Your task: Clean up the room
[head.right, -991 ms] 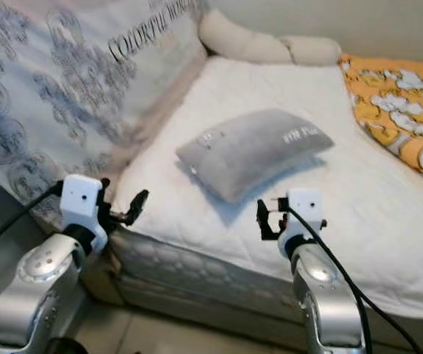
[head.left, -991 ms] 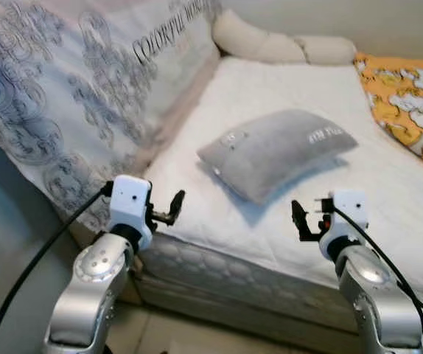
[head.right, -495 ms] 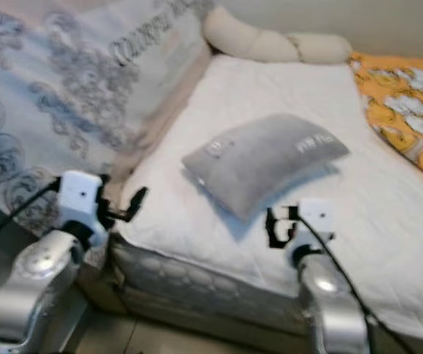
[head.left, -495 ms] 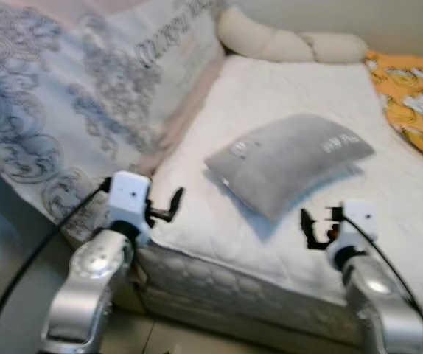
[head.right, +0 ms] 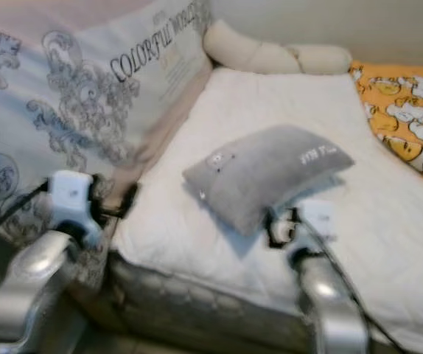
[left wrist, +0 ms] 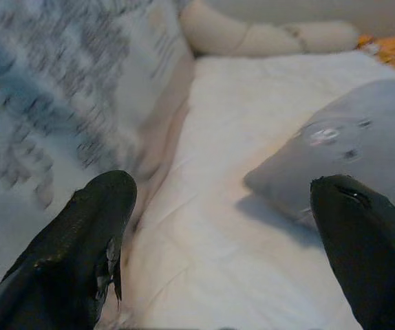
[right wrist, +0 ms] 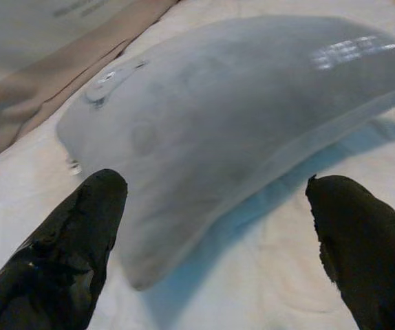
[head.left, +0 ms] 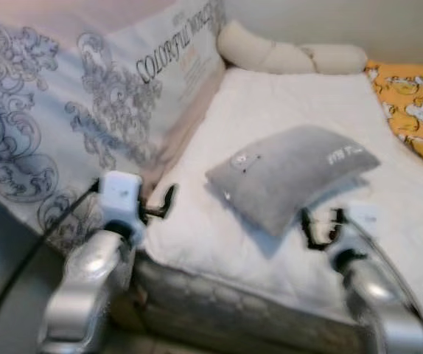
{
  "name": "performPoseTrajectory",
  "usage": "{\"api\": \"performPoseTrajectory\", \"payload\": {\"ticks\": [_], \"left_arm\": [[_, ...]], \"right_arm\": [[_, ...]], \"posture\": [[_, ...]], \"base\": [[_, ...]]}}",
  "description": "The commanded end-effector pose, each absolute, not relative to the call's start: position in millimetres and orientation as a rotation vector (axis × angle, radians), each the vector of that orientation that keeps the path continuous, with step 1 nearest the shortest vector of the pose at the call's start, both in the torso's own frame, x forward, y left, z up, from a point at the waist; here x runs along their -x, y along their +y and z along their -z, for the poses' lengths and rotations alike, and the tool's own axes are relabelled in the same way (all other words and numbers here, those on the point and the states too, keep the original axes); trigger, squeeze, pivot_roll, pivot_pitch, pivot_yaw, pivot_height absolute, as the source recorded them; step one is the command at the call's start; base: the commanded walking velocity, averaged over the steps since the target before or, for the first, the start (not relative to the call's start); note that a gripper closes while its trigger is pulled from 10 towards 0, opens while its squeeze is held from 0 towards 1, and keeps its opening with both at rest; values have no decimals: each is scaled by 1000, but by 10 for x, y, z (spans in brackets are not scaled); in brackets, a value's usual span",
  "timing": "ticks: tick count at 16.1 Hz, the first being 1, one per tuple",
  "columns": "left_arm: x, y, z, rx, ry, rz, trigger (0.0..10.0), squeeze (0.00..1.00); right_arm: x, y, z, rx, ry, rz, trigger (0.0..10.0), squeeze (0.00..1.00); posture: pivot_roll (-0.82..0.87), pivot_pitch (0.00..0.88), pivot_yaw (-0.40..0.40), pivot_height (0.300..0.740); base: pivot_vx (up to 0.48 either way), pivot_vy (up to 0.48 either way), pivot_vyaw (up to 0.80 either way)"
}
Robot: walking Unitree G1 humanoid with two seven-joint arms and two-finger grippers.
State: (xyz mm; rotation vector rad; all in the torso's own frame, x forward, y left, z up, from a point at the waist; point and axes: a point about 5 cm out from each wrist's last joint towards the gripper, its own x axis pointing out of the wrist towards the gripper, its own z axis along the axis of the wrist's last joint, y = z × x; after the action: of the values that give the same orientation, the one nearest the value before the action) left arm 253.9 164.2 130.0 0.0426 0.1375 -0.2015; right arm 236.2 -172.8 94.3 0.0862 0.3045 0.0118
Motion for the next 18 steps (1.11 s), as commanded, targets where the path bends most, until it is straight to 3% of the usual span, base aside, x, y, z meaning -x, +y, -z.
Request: {"api": "performPoseTrajectory", "payload": {"ticks": [1,6,9,12,18], "left_arm": [[-2551,1599,-1318,-39,126,217,10000,0],[-2470,1789,-1245,-56,151,187,10000,0],[-2505,1790,-1290,-55,135,186,10000,0],[-2499,1780,-1286,-52,134,195,10000,0],[-2506,1775,-1295,-45,126,204,10000,0]], "right_arm": [[-2370,-1801,-993,-78,283,8,10000,0],[-2358,-1830,-995,-84,276,14,10000,0],[-2345,-1826,-996,-89,277,15,10000,0],[-2332,-1831,-995,-92,277,15,10000,0],[-2307,-1827,-994,-89,275,15,10000,0]], "posture": [[38,0,23,740],[32,0,28,740],[29,0,30,740],[27,0,31,740],[22,0,30,740]], "base": [[315,0,0],[316,0,0],[317,0,0],[335,0,-648],[285,0,0]]}}
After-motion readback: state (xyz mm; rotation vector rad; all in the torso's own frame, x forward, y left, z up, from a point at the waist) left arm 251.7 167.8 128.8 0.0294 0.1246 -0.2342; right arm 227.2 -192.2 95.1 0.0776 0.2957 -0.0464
